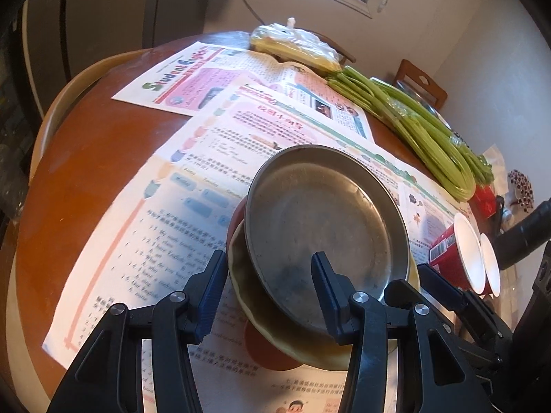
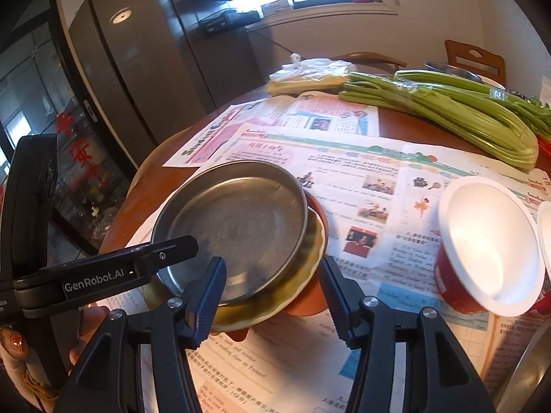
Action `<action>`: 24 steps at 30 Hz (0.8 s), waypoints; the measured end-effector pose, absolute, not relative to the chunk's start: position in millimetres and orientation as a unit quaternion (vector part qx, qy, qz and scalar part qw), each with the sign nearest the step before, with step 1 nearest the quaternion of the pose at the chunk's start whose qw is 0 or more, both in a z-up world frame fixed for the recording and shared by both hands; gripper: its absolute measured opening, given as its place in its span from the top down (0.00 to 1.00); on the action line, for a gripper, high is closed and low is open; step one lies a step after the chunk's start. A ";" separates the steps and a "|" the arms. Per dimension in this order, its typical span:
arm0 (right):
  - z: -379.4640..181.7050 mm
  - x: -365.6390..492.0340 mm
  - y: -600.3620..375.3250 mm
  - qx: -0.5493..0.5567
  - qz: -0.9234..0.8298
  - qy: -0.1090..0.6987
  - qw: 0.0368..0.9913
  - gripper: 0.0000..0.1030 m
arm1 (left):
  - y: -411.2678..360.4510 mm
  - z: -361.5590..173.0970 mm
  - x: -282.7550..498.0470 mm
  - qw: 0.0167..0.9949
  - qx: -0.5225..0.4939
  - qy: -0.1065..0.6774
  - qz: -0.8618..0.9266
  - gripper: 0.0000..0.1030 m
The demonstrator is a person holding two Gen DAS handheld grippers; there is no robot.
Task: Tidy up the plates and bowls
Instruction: 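Open the left tool and withdraw it from the stacked plates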
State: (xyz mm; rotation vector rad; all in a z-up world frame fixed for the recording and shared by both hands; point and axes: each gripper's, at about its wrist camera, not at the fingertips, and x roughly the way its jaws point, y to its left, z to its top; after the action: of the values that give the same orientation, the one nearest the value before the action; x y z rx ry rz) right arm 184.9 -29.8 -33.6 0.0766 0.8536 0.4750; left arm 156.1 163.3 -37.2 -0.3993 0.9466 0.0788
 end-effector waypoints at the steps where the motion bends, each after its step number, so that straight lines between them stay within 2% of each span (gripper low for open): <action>1: -33.5 185.9 -30.9 0.037 0.225 0.409 0.883 0.45 | 161.9 -36.9 157.5 0.870 -0.190 0.453 0.037 0.50; 13: -27.6 187.1 -40.5 0.044 0.202 0.386 0.899 0.45 | 161.5 -40.3 161.0 0.873 -0.190 0.447 0.030 0.50; 24: -9.2 173.3 -41.2 0.024 0.189 0.350 0.917 0.45 | 163.8 -14.2 135.9 0.897 -0.154 0.406 0.081 0.50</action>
State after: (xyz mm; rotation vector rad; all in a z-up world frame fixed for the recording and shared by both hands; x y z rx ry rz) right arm 173.3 -41.2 -9.2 0.0485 0.7194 0.3895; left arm 135.9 163.8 -14.2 -0.3181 0.8402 0.1682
